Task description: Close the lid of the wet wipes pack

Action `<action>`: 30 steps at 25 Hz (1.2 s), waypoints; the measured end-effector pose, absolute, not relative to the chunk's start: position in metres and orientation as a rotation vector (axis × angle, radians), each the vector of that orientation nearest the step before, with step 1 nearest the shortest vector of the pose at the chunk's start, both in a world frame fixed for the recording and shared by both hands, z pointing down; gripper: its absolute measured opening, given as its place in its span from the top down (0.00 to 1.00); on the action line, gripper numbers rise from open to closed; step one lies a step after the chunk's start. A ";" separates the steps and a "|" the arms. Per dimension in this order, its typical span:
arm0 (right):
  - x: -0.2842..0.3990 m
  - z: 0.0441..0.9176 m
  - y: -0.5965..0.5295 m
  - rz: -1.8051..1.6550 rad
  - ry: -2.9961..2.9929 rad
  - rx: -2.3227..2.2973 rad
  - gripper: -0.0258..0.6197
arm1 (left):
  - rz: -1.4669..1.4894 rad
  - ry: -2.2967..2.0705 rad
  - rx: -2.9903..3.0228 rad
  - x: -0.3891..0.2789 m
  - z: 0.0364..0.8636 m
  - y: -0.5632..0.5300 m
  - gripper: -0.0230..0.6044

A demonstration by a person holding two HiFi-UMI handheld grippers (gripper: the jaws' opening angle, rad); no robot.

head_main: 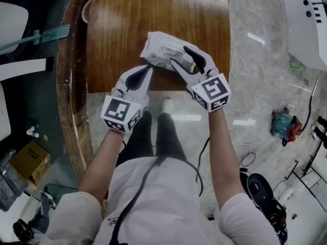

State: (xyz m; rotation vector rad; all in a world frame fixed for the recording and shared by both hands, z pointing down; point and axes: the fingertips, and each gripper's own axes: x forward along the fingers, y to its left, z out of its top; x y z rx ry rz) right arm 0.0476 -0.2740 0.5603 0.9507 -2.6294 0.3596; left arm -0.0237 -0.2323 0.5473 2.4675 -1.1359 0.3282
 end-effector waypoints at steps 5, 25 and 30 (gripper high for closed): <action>0.043 0.568 -0.263 0.306 -2.584 0.911 0.62 | 0.333 -1.130 2.465 -0.027 0.549 -0.226 0.96; 0.008 0.583 -0.246 0.171 -2.461 0.734 0.62 | 0.326 -1.140 2.461 -0.045 0.544 -0.211 0.96; 0.005 0.592 -0.244 0.169 -2.432 0.722 0.62 | 0.321 -1.144 2.456 -0.050 0.546 -0.210 0.96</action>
